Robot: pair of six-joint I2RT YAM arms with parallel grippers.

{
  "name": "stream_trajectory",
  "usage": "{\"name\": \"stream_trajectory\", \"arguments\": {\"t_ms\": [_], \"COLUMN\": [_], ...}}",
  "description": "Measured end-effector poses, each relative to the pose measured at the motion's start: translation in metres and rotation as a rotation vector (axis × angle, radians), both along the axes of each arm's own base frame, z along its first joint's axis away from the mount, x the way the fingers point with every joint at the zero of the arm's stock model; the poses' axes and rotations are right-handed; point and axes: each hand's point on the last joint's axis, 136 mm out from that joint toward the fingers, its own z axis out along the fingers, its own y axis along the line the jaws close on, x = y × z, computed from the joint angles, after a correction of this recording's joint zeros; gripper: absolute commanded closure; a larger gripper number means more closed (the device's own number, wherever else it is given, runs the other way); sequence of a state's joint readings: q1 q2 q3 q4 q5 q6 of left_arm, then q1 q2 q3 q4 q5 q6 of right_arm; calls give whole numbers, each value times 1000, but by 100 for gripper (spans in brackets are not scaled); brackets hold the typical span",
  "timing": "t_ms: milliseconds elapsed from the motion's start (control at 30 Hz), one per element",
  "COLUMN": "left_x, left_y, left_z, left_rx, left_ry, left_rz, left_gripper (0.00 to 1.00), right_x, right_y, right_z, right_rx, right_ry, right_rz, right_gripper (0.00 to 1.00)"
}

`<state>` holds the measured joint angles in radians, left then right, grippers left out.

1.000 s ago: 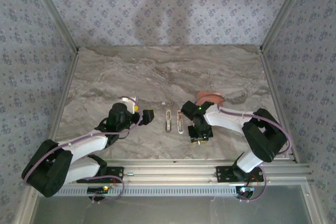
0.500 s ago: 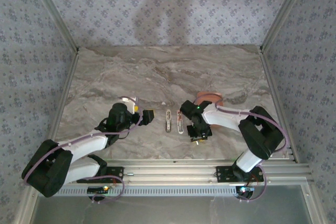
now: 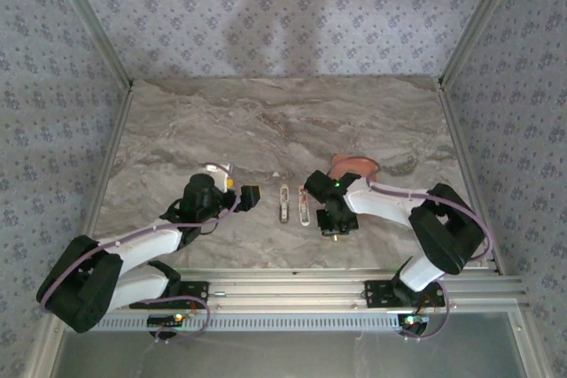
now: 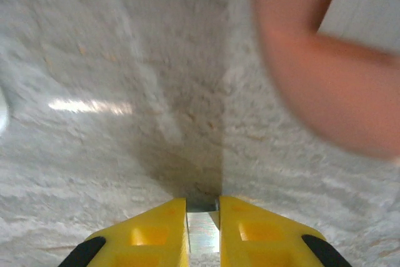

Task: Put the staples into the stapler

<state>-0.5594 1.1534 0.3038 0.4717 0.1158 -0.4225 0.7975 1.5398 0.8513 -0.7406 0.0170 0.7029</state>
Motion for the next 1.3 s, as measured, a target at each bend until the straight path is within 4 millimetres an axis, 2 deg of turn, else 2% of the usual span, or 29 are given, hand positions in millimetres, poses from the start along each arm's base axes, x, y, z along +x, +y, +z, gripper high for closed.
{"name": "stream_trajectory", "arguments": {"t_ms": [133, 267, 367, 567, 733, 867, 1133, 1300], "left_x": [0, -2, -2, -2, -2, -2, -6, -6], "left_y": [0, 5, 13, 29, 38, 43, 50, 52], "left_z": [2, 5, 6, 7, 6, 9, 11, 11], "left_rx": [0, -3, 3, 16, 25, 22, 16, 19], "left_ry": [-6, -25, -28, -41, -46, -54, -67, -71], "left_rz": [-1, 19, 56, 131, 165, 179, 192, 195], "left_gripper": [2, 2, 2, 2, 2, 2, 1, 2], "right_x": [20, 37, 45, 49, 50, 53, 56, 55], "right_y": [11, 33, 49, 83, 116, 135, 148, 147], "right_z": [32, 67, 79, 75, 72, 67, 53, 46], "right_rx": [68, 186, 244, 268, 290, 293, 271, 258], "right_ry": [-184, -361, -435, -471, -465, -456, -417, -386], "right_rz": [-45, -81, -105, -105, -87, -83, -86, -98], "right_gripper": [84, 84, 83, 84, 84, 84, 84, 84]}}
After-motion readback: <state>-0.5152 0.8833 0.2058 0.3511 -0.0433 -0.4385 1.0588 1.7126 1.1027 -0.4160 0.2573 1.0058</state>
